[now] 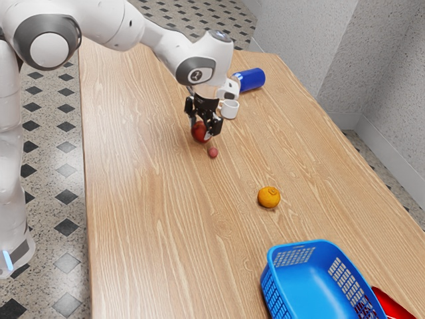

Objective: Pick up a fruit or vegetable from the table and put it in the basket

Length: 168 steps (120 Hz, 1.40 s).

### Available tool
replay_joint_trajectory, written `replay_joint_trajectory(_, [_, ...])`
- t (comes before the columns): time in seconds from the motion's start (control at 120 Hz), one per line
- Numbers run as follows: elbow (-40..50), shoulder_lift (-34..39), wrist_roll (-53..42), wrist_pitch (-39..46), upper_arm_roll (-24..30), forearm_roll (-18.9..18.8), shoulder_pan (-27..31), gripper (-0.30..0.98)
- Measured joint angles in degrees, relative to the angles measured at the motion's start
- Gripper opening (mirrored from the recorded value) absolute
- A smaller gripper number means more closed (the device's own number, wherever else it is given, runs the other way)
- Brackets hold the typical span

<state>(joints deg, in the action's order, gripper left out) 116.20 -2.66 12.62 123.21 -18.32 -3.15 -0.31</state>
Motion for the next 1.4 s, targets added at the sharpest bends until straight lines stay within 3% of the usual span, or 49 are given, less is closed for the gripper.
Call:
replay_joint_trajectory(0.117, [-0.2, 1.0, 0.3, -0.3, 0.0, -0.3, 0.0, 0.34])
replay_joint_trajectory(0.217, [-2.0, 6.3, 0.8, -1.9, 0.7, -0.4, -0.4, 0.3])
replay_joint_trajectory(0.3, [-7.8, 8.8, 1.8, -4.8, 1.9, -0.5, -7.9, 0.32])
replay_joint_trajectory(0.4, [-16.2, 7.9, 3.2, -8.0, 9.6, 1.0, -17.5, 0.32])
replay_joint_trajectory(0.583, [-25.7, -2.0, 5.3, -11.3, 20.5, 3.5, -25.1, 0.3])
replay_joint_trajectory(0.792, [-33.9, -11.7, 6.9, -12.3, 23.6, 4.0, -18.4, 0.31])
replay_joint_trajectory(0.942, [-36.1, -14.0, 7.8, -12.6, 26.4, 4.0, -18.8, 0.32])
replay_joint_trajectory(1.317, [-41.9, -20.1, 9.5, -12.7, 26.9, 3.9, -23.7, 0.32])
replay_joint_trajectory(1.4, [-42.6, -20.8, 9.6, -12.6, 26.9, 4.1, -24.3, 0.45])
